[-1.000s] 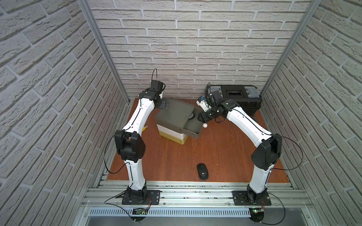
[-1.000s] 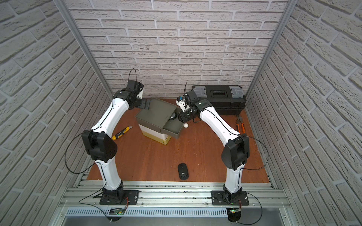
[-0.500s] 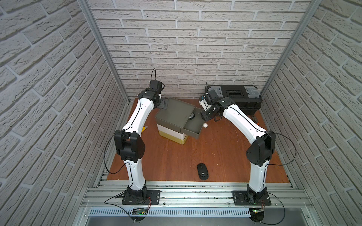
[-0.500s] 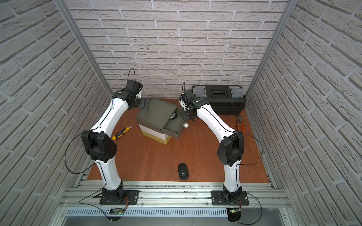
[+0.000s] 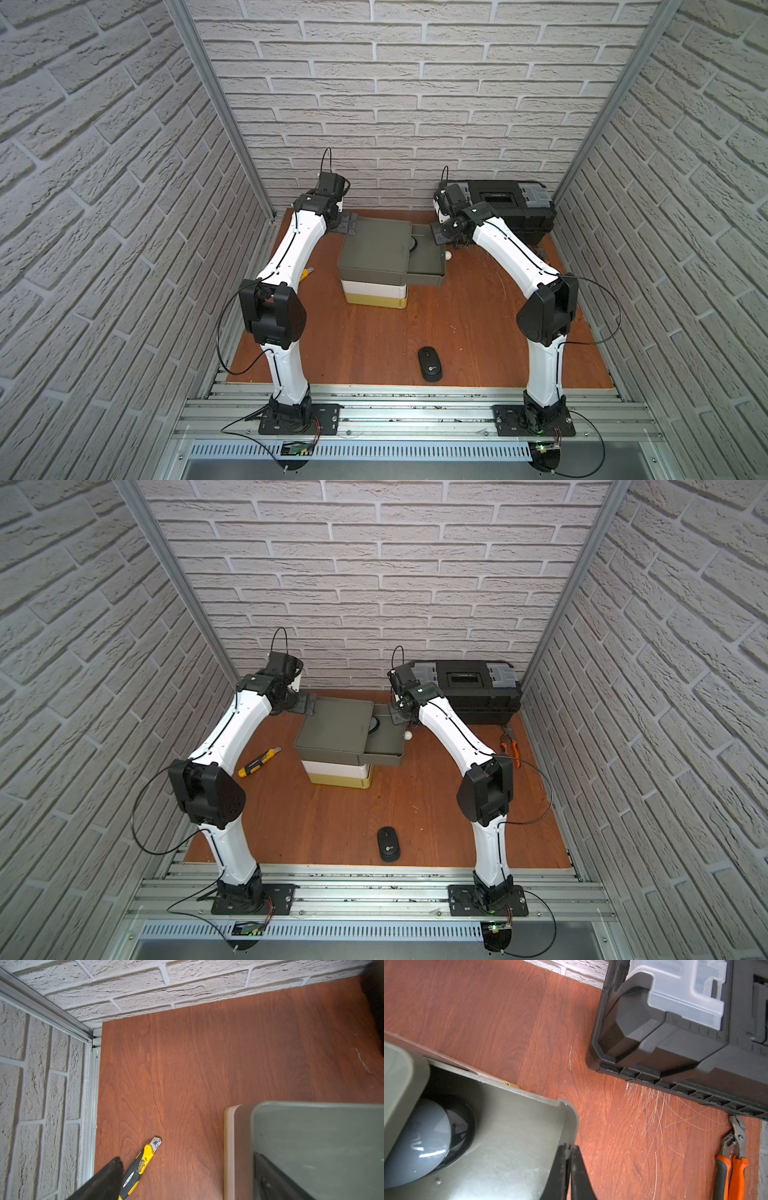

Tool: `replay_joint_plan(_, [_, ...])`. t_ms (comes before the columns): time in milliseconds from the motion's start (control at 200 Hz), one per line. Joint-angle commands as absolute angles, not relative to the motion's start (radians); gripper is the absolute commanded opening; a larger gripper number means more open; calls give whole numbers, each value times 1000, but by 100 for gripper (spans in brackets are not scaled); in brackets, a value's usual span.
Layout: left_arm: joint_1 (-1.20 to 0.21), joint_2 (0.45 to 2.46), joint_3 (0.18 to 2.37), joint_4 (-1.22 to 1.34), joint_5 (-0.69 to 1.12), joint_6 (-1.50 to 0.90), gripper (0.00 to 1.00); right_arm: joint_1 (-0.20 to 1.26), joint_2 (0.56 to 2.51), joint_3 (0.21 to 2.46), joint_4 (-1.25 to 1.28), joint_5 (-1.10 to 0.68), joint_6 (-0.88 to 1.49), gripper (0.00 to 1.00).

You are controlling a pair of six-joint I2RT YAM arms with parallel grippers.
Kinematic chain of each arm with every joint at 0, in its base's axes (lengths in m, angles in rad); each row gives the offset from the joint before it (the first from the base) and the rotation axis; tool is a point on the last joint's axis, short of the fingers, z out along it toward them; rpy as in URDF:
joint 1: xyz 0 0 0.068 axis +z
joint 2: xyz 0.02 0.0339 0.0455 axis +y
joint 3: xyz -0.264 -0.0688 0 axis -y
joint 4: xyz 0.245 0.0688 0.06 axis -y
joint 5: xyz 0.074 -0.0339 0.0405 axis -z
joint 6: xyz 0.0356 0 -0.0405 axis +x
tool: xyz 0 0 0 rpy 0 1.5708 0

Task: Take the mice out of the drawer
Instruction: Open the drawer in the storage box.

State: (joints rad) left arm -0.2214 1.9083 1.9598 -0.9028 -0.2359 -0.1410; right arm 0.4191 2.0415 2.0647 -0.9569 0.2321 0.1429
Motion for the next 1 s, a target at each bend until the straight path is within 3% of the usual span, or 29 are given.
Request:
replay_joint_plan(0, [-195,1981,1927,-997,-414,-104,98,412,2053,2032,-1184,266,38,2])
replay_joint_plan(425, [-187,1975,1992,-1022,-537,-47,98,367,1985,1951,-1166,370,48,2])
replay_joint_plan(635, [-186,2006,2041,-1031,-608,-5,98,370,1885,1863,-1111,319,65,2])
replay_joint_plan(720, [-183,2012,2050,-1014,-609,19,98,367,1865,1842,-1103,378,72,2])
replay_joint_plan(995, [-194,2013,2077,-971,-563,85,98,364,1834,1819,-1064,339,77,2])
